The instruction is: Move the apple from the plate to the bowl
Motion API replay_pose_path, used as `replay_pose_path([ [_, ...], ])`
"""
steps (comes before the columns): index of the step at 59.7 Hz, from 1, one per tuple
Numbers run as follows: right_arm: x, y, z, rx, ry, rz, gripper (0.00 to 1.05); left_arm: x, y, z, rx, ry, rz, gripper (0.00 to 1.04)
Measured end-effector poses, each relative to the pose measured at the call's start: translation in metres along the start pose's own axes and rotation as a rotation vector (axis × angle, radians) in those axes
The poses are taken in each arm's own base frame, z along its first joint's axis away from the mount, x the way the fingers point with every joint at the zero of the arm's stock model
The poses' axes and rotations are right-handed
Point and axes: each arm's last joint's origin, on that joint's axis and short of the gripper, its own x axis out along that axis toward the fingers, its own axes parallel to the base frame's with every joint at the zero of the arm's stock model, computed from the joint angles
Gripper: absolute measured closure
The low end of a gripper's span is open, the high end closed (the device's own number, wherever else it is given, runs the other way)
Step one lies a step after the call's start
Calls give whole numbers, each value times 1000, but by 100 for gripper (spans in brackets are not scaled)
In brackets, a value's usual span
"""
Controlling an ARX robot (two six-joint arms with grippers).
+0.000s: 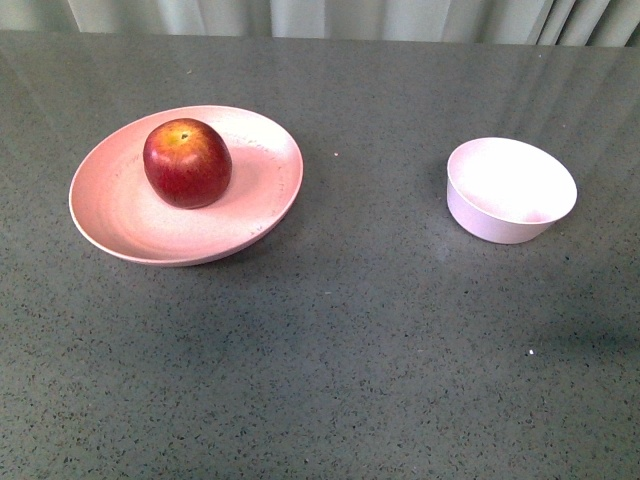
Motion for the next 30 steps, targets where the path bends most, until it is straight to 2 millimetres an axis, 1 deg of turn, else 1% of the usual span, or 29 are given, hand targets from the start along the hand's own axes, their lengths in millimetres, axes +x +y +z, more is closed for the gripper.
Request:
replay_pose_path([
  [1, 2, -1, 0, 7, 67, -55, 9, 0, 0, 0, 0, 0, 0, 9],
  [3, 6, -3, 2, 31, 137, -99, 9, 0, 0, 0, 0, 0, 0, 9],
  [5, 11, -5, 5, 51, 172, -126, 9, 0, 0, 0, 0, 0, 0, 9],
  [10, 24, -10, 18, 80, 169, -136, 9, 0, 0, 0, 0, 0, -1, 9],
  [13, 34, -13, 29, 76, 145, -120, 9, 0, 0, 0, 0, 0, -1, 9],
  [14, 41, -14, 35, 68, 131, -107, 9, 0, 0, 0, 0, 0, -1, 9],
  [17, 58, -16, 45, 36, 118, -79, 9, 0, 0, 0, 0, 0, 0, 9],
  [19, 74, -15, 51, 16, 126, -37, 9, 0, 0, 0, 0, 0, -1, 9],
  [20, 78, -14, 51, 10, 131, -24, 9, 0, 0, 0, 0, 0, -1, 9],
  [24, 104, -11, 51, -7, 174, 48, 9, 0, 0, 0, 0, 0, -1, 9],
  [25, 108, -11, 51, -13, 180, 48, 9, 0, 0, 0, 0, 0, -1, 9],
  [27, 123, -8, 48, -29, 204, 59, 9, 0, 0, 0, 0, 0, 0, 9],
  [29, 131, -7, 46, -31, 220, 67, 9, 0, 0, 0, 0, 0, -1, 9],
  [30, 139, -5, 44, -32, 237, 74, 9, 0, 0, 0, 0, 0, -1, 9],
])
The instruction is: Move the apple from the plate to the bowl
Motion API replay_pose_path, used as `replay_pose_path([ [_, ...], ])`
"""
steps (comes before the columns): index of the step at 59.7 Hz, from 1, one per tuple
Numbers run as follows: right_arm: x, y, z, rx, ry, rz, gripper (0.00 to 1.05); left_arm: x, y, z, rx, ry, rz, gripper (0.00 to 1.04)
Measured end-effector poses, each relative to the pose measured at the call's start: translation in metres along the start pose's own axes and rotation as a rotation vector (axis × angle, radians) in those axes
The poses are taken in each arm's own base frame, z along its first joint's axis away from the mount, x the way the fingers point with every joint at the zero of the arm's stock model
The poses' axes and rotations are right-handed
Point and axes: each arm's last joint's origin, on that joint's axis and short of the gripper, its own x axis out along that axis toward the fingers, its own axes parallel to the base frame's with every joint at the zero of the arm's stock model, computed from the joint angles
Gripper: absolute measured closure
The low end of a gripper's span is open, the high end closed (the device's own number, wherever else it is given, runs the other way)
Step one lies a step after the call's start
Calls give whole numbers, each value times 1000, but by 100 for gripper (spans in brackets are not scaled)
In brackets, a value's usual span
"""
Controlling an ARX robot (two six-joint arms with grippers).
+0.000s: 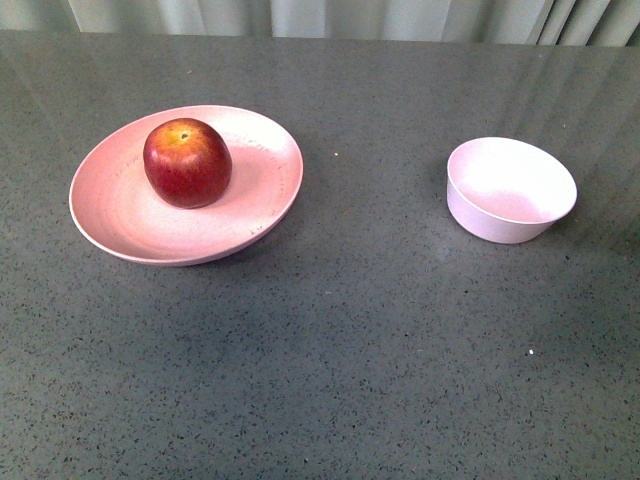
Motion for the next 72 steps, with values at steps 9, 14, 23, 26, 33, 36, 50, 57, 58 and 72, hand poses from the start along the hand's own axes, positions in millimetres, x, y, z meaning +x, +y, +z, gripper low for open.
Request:
replay_pose_path([
  [9, 65, 14, -14, -28, 151, 26, 9, 0, 0, 0, 0, 0, 0, 9],
  [14, 88, 23, -19, -31, 193, 62, 9, 0, 0, 0, 0, 0, 0, 9],
  [23, 107, 34, -18, -32, 212, 86, 9, 0, 0, 0, 0, 0, 0, 9],
  [26, 112, 37, -17, -31, 219, 92, 9, 0, 0, 0, 0, 0, 0, 9],
  [33, 123, 45, -17, -32, 233, 108, 9, 0, 0, 0, 0, 0, 0, 9],
  [36, 127, 47, -17, -33, 237, 112, 9, 0, 0, 0, 0, 0, 0, 9],
  [50, 142, 62, -18, -39, 262, 137, 9, 0, 0, 0, 0, 0, 0, 9],
  [57, 150, 69, -19, -45, 276, 131, 26, 0, 0, 0, 0, 0, 0, 9],
  [58, 150, 70, -19, -44, 277, 132, 30, 0, 0, 0, 0, 0, 0, 9],
  [72, 154, 75, -21, -32, 314, 135, 63, 0, 0, 0, 0, 0, 0, 9],
])
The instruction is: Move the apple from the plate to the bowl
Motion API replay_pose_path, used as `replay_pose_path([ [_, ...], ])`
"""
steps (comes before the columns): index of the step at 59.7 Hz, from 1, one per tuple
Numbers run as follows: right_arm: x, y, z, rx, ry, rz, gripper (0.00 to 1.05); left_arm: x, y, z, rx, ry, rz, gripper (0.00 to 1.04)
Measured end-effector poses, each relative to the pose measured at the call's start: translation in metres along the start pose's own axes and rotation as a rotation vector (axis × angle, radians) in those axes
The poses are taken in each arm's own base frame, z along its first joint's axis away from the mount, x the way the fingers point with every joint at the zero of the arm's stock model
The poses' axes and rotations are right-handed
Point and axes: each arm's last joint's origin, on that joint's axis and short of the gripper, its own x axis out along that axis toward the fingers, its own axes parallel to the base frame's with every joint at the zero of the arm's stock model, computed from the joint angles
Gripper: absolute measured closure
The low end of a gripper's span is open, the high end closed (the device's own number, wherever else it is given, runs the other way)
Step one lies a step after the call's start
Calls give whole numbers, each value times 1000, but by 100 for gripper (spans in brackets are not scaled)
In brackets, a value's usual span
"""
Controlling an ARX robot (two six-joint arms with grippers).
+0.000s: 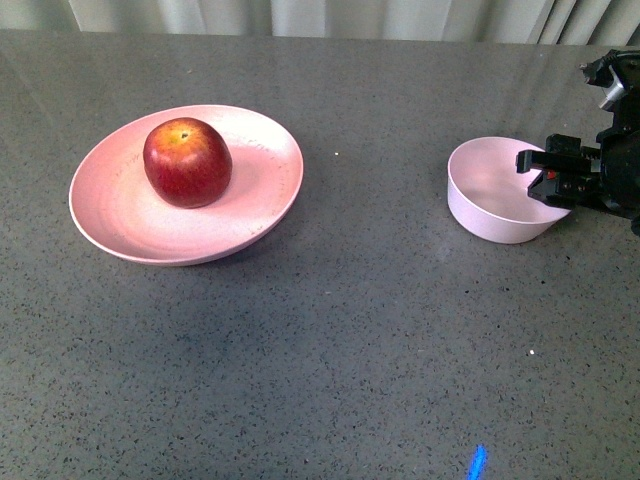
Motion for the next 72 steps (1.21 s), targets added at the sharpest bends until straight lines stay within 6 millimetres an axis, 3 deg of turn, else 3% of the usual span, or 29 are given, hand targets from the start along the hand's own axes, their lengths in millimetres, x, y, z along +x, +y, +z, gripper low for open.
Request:
replay_pose_path([
  [17, 1, 18, 5, -29, 6, 56, 103, 0, 0, 0, 0, 0, 0, 9],
  [27, 1, 36, 9, -41, 9, 94, 103, 0, 0, 0, 0, 0, 0, 9],
  [54, 13, 63, 7, -57, 41, 154, 103, 0, 0, 0, 0, 0, 0, 9],
  [61, 13, 65, 7, -52, 42, 158, 89, 0, 0, 0, 0, 0, 0, 9],
  [72, 4, 58, 8, -30, 4, 142, 52, 0, 0, 0, 0, 0, 0, 9],
])
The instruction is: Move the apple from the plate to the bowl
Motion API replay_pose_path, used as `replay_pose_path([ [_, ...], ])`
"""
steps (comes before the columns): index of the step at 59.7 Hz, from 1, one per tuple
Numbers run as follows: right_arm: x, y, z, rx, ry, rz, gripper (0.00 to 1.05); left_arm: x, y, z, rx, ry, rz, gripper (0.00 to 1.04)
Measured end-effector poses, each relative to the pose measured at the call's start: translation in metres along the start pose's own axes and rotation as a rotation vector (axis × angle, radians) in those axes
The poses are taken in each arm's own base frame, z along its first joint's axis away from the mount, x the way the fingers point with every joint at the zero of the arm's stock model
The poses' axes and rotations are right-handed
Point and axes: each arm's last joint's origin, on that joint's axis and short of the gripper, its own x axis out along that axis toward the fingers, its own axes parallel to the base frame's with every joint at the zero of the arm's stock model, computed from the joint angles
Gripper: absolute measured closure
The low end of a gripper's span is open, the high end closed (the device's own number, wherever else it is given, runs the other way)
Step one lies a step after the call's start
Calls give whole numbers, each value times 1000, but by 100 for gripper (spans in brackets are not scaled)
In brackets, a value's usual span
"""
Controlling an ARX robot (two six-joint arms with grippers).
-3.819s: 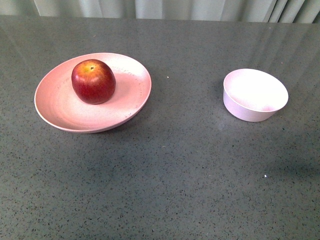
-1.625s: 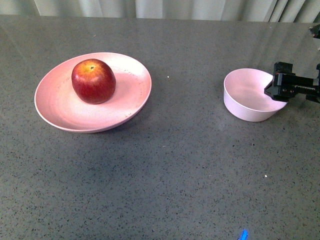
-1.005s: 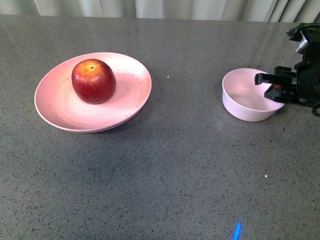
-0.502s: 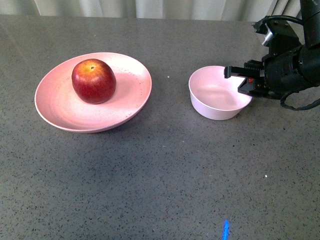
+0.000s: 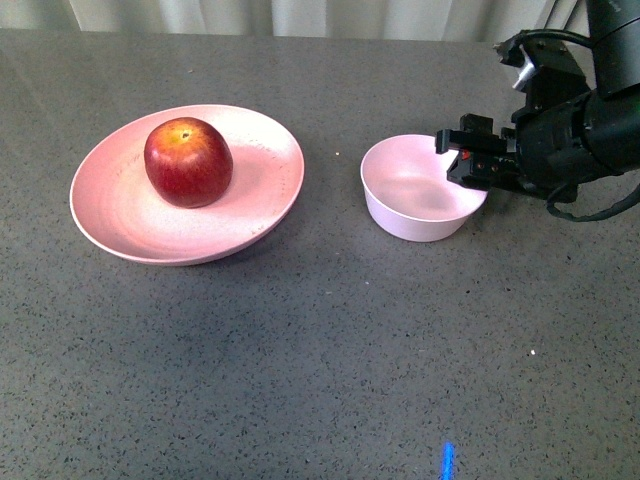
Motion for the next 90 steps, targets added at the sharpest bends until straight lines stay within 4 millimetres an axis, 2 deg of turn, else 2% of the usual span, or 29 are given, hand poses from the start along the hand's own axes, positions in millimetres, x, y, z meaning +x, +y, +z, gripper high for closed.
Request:
replay_pose_path([
  [6, -17, -8, 5, 13, -61, -28, 36, 0, 0, 0, 0, 0, 0, 9],
  [11, -53, -20, 17, 41, -186, -59, 17, 0, 0, 0, 0, 0, 0, 9],
  [15, -76, -26, 22, 54, -263, -89, 8, 0, 0, 0, 0, 0, 0, 9],
  [18, -105, -33, 23, 63, -335, -110, 9, 0, 0, 0, 0, 0, 0, 9],
  [20, -113, -35, 22, 62, -353, -122, 9, 0, 0, 0, 0, 0, 0, 9],
  [26, -164, -42, 11, 36, -468, -170, 9, 0, 0, 0, 0, 0, 0, 9],
  [32, -194, -42, -7, -100, -775, -181, 32, 0, 0, 0, 0, 0, 0, 9],
  [42, -201, -42, -40, -135, -781, -191, 62, 0, 0, 0, 0, 0, 0, 9],
  [52, -209, -41, -61, -146, -783, -195, 89, 0, 0, 0, 0, 0, 0, 9],
  [56, -214, -41, -72, -151, -784, -197, 103, 0, 0, 0, 0, 0, 0, 9],
  [70, -226, -40, -101, -151, -780, -198, 103, 0, 0, 0, 0, 0, 0, 9],
  [84, -229, -40, -119, -153, -794, -197, 103, 0, 0, 0, 0, 0, 0, 9],
  [90, -232, -40, -120, -153, -791, -197, 103, 0, 0, 0, 0, 0, 0, 9],
])
